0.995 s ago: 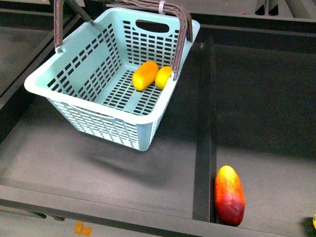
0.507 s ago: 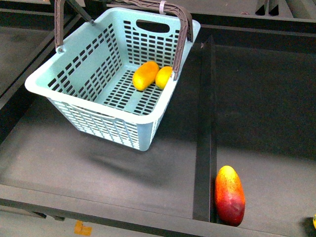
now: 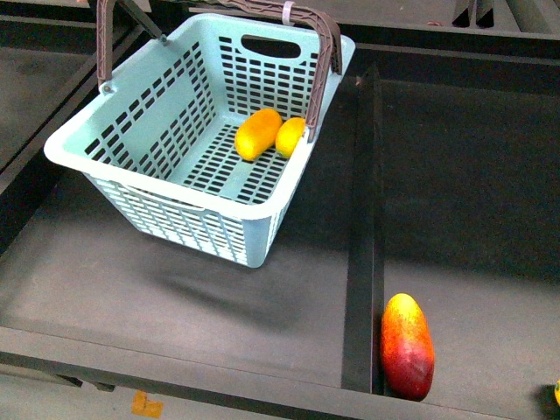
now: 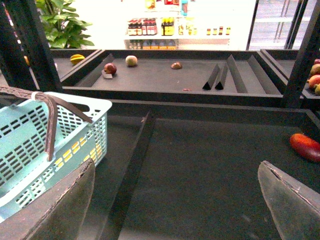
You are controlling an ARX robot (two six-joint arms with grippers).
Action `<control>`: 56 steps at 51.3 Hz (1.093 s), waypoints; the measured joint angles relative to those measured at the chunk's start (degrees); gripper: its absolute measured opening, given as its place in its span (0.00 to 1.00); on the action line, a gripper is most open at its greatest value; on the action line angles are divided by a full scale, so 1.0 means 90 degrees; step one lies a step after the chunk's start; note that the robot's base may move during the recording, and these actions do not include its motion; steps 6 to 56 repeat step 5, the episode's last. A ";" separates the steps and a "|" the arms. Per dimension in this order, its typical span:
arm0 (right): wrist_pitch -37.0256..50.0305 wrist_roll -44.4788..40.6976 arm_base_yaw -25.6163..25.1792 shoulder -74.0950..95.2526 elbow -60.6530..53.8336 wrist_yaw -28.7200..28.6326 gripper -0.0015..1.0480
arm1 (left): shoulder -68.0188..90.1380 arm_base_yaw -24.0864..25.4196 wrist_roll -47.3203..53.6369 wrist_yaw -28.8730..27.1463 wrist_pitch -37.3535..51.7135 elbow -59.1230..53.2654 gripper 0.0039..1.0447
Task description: Pick lemon and mango into basket
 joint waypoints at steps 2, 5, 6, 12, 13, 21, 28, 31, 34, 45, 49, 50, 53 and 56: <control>0.0000 0.0000 0.0000 -0.0002 0.0000 0.0000 0.92 | 0.0000 0.0000 0.0000 0.0000 0.0000 0.0000 0.94; 0.0000 0.0000 0.0000 0.0000 0.0000 0.0000 0.92 | 0.0000 0.0000 0.0000 0.0000 0.0000 0.0000 0.94; 0.0000 0.0000 0.0000 0.0000 0.0000 0.0000 0.92 | 0.0000 0.0000 0.0000 0.0000 0.0000 0.0000 0.94; 0.0000 0.0000 0.0000 0.0000 0.0000 0.0000 0.92 | 0.0000 0.0000 0.0000 0.0000 0.0000 0.0000 0.94; 0.0000 0.0000 0.0000 0.0000 0.0000 0.0000 0.92 | 0.0000 0.0000 0.0000 0.0000 0.0000 0.0000 0.94; 0.0000 0.0000 0.0000 0.0000 0.0000 0.0000 0.92 | 0.0000 0.0000 0.0000 0.0000 0.0000 0.0000 0.94; 0.0000 0.0000 0.0000 0.0000 0.0000 0.0000 0.92 | 0.0000 0.0000 0.0000 0.0000 0.0000 0.0000 0.94; 0.0000 0.0000 0.0000 0.0000 0.0000 0.0000 0.92 | 0.0000 0.0000 0.0000 0.0000 0.0000 0.0000 0.94; 0.0000 0.0000 0.0000 0.0000 0.0000 0.0000 0.92 | 0.0000 0.0000 0.0000 0.0000 0.0000 0.0000 0.94; 0.0000 0.0000 0.0000 0.0000 0.0000 0.0000 0.92 | 0.0000 0.0000 0.0000 0.0000 0.0000 0.0000 0.94; 0.0000 0.0000 0.0000 0.0000 0.0000 0.0000 0.92 | 0.0000 0.0000 0.0000 0.0000 0.0000 0.0000 0.94; 0.0000 0.0000 0.0000 0.0000 0.0000 0.0000 0.92 | 0.0000 0.0000 0.0000 0.0000 0.0000 0.0000 0.94; 0.0000 0.0000 0.0000 0.0000 0.0000 0.0000 0.92 | 0.0000 0.0000 0.0000 0.0000 0.0000 0.0000 0.94; 0.0000 0.0000 0.0000 0.0000 0.0000 0.0000 0.92 | 0.0000 0.0000 0.0000 0.0000 0.0000 0.0000 0.94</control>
